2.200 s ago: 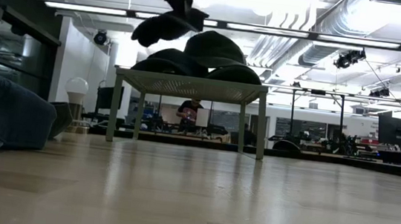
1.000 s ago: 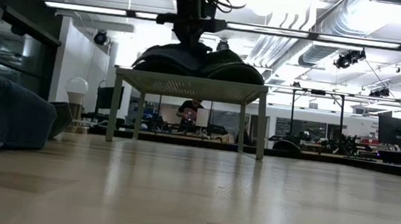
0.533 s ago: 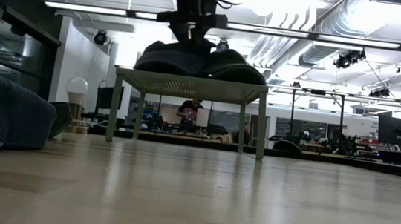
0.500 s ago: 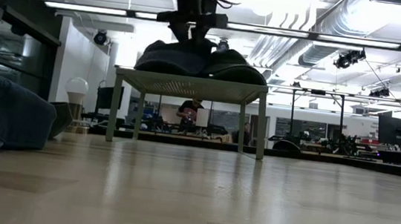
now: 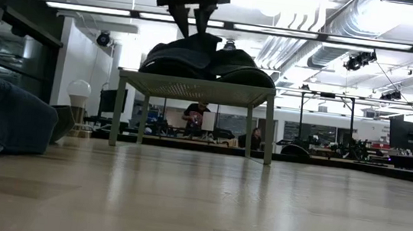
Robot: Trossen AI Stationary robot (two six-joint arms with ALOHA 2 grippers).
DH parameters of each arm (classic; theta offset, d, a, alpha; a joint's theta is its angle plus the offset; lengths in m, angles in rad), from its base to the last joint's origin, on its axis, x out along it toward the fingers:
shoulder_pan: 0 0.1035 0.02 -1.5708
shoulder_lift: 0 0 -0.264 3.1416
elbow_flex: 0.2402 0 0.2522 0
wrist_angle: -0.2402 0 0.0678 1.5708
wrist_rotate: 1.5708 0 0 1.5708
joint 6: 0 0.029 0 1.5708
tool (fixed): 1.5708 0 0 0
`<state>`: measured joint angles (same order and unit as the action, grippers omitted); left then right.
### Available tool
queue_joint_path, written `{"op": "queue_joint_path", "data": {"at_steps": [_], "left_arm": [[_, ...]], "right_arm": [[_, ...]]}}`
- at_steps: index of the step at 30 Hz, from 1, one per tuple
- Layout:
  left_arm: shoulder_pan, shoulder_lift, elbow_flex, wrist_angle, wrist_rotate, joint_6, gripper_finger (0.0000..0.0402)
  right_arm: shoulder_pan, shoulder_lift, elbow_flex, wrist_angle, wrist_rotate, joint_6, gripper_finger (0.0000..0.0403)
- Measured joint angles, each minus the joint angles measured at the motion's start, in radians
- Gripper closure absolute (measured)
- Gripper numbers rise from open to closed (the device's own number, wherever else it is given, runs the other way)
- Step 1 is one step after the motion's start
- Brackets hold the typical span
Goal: Pick & Place hat
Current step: Stack the top blue cap on the blue cap on the shelf, then stack the gray cap on the stacked gray cap on the shelf
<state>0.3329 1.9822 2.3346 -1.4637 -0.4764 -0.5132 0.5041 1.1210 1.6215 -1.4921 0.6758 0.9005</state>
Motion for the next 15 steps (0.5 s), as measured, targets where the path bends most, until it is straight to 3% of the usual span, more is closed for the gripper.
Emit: {"op": "queue_joint_path", "data": {"at_steps": [6,15], "left_arm": [[-0.003,-0.021,0.02,-0.004,0.053,-0.017,0.0179],[-0.146,-0.086,0.022,0.074,0.03,-0.033,0.0179]], "right_arm": [[0.0,0.0,0.0,0.0,-0.004,0.0,0.0274],[0.01,-0.001,0.0,-0.034,-0.069,-0.067,0.0274]]}}
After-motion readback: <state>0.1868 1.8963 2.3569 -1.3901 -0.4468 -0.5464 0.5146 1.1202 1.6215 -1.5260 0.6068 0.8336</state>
